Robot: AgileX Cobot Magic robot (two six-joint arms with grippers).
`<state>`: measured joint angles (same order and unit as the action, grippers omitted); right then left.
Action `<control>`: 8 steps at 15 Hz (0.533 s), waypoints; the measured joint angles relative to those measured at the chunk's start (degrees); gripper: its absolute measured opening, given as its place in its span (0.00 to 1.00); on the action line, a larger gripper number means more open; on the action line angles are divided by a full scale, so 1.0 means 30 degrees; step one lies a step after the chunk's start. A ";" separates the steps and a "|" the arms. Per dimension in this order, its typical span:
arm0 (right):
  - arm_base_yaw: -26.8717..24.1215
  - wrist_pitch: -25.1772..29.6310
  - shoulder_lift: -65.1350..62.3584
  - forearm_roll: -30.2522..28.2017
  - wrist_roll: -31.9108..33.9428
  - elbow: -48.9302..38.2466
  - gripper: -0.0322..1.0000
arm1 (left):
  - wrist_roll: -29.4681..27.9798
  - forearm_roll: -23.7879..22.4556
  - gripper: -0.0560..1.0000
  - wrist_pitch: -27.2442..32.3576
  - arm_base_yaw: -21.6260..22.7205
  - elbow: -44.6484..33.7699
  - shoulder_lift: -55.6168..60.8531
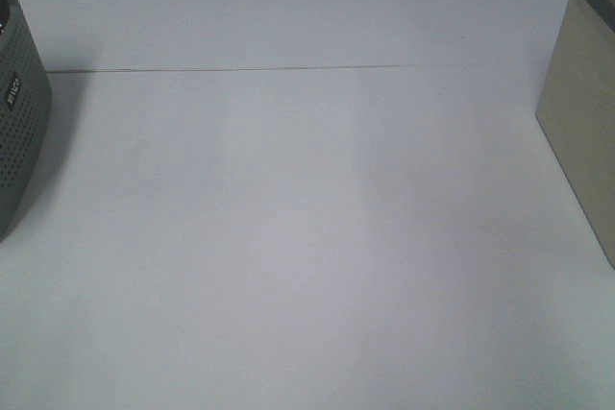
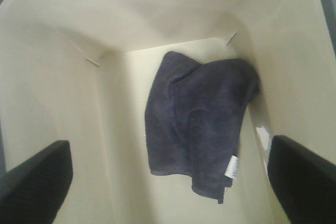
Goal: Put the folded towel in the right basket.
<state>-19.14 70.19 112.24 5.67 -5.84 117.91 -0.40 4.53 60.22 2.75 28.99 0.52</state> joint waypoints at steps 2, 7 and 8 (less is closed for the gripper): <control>0.1394 -0.0019 -0.0554 -0.0229 0.0898 -0.0363 0.98 | 0.0000 0.0000 0.99 0.0000 0.0000 0.0000 0.0000; 0.4794 -0.0306 -0.5634 -0.2884 0.2769 -0.6742 0.98 | 0.0000 0.0000 0.99 0.0000 0.0000 0.0000 0.0000; 0.4794 -0.0764 -0.7945 -0.2922 0.2731 -0.9893 0.98 | 0.0000 0.0000 0.99 0.0000 0.0000 0.0000 0.0000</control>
<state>-4.76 67.90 88.41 -3.09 2.35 88.24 -0.40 4.53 60.22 2.75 28.99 0.52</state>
